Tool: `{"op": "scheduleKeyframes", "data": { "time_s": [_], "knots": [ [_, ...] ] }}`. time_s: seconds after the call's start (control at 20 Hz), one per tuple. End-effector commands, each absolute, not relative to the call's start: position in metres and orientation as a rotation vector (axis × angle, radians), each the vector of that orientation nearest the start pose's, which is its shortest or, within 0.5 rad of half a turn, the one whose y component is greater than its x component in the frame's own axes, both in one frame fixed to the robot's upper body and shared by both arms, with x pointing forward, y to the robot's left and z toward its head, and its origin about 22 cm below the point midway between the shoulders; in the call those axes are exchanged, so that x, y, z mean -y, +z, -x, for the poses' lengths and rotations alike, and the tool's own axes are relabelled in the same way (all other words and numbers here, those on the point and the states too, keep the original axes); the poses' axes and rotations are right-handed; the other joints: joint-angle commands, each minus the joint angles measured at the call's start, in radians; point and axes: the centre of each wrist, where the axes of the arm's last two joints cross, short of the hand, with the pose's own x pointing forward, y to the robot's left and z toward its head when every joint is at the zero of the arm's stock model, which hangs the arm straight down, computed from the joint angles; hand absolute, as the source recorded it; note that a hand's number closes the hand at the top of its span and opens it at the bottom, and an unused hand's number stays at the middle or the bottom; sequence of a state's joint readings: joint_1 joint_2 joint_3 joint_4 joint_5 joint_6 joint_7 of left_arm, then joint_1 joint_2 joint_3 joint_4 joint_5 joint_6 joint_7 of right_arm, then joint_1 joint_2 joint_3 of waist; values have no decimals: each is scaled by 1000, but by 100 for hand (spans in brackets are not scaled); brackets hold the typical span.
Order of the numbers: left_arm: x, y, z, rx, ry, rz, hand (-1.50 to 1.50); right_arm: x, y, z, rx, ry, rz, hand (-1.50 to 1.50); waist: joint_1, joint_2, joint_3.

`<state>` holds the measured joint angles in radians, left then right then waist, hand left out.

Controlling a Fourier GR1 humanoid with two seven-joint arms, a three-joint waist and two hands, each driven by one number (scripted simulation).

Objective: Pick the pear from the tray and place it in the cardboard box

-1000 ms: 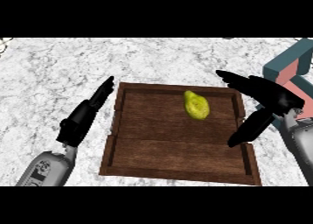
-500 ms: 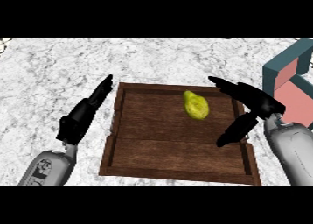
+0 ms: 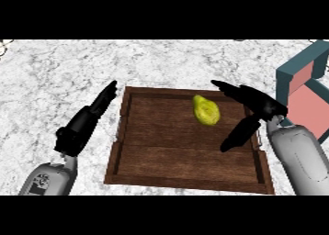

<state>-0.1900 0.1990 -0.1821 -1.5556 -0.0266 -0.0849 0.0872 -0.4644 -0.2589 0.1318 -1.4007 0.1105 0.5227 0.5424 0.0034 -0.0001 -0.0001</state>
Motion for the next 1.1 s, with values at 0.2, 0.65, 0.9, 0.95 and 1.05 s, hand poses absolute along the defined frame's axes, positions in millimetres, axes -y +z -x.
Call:
{"op": "scheduleKeyframes", "data": {
  "time_s": [0.2, 0.65, 0.9, 0.95, 1.05],
  "knots": [
    [-204, 41, -291, 1607, -449, 47, 0, 217, 78, -331, 1067, 988, 30, -150, -4, 0, 0],
    [-214, 36, -282, 1598, -434, 41, 0, 194, 61, -343, 1040, 1018, 34, -150, 0, 0, 0],
    [-207, 37, -279, 1619, -451, 41, 0, 176, 38, -326, 1021, 1054, 84, -150, -2, 0, 0],
    [-211, 42, -287, 1604, -465, 45, 0, 171, 56, -338, 1016, 1041, 89, -150, -2, 0, 0],
    [-204, 32, -288, 1607, -442, 54, 0, 168, 46, -342, 1024, 1065, 112, -150, -1, 2, 0]
  ]
}}
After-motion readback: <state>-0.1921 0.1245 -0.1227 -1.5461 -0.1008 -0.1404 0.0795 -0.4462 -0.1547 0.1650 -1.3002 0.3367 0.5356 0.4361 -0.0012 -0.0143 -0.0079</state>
